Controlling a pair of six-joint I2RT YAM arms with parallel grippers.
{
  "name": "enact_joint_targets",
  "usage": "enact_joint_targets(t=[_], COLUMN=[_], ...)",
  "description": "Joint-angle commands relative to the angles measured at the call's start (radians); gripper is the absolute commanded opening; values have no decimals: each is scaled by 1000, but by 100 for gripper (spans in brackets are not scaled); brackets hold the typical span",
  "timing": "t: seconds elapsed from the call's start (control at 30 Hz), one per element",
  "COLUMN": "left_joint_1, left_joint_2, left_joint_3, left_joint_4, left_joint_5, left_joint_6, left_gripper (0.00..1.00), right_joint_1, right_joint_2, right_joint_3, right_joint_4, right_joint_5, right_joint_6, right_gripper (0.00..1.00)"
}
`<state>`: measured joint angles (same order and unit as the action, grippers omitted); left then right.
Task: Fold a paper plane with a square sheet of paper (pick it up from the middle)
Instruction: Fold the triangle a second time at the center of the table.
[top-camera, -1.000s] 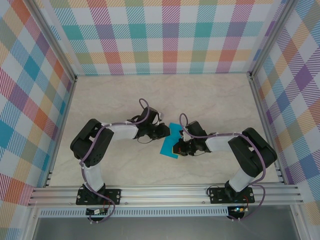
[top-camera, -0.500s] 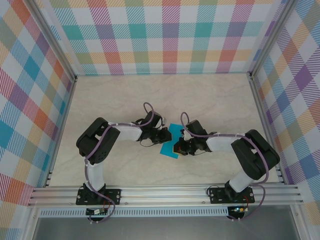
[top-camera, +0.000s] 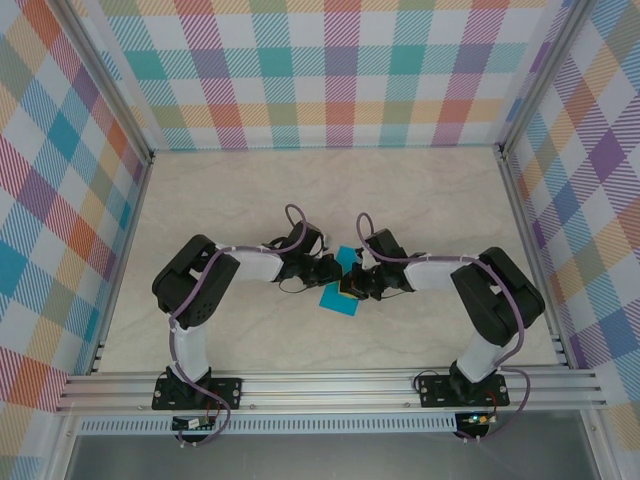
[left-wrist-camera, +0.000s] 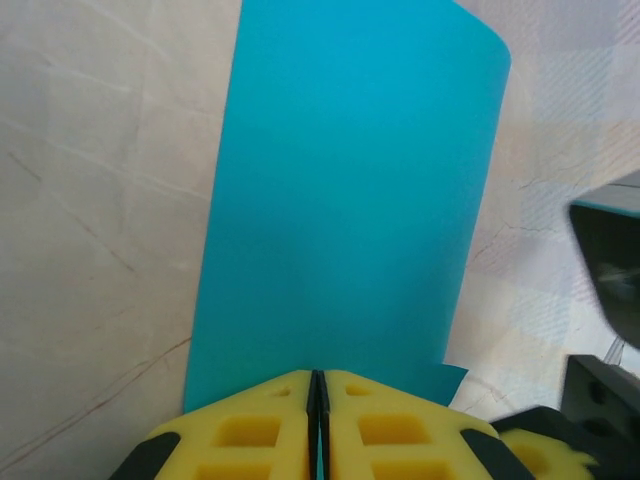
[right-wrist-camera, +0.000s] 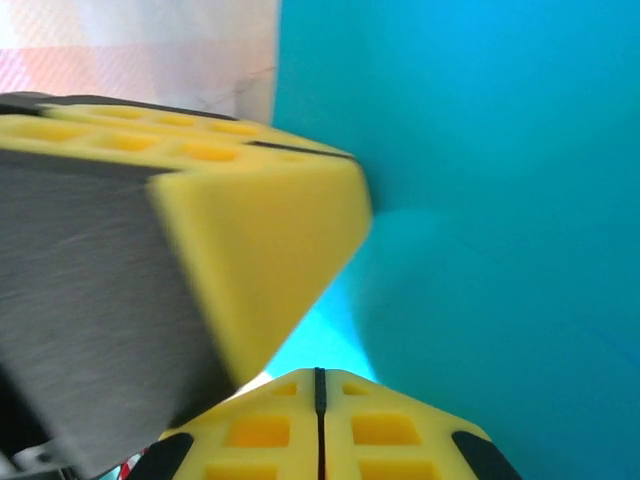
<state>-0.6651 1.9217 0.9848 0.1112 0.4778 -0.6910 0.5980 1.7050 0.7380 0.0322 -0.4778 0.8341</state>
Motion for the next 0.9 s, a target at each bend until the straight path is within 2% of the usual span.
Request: enact_joint_targets(t=[0.0,0.13,0.33,0.47,0.6,0.87], left_joint_1=[-7,-7,-7,-7,-7,-7], left_joint_2=[39,37,37,47,54,57], left_joint_3=[-35,-38,-39,-39,-46,-41], left_joint_4=[-21,-24,-36,-42,-37,-46], left_joint_5=[-42,-48,-61,-71,-74,-74], left_joint_6=[3,2,8,10,8,12], left_gripper=[12,12,12,12,11,12], right_joint_1=[13,13,13,13,13,13], right_joint_2=[55,59,-28,-46,-75,-162], right_joint_3=[-18,-20,-20,-80,-126,-142], right_joint_4=[-30,-62,-96,-14,-53,-78], right_joint_5=[37,37,15,-68,-27,-51], right_joint_6=[-5,-27,-49,-46,-61,-83], right_gripper=[7,7,8,9,9,12])
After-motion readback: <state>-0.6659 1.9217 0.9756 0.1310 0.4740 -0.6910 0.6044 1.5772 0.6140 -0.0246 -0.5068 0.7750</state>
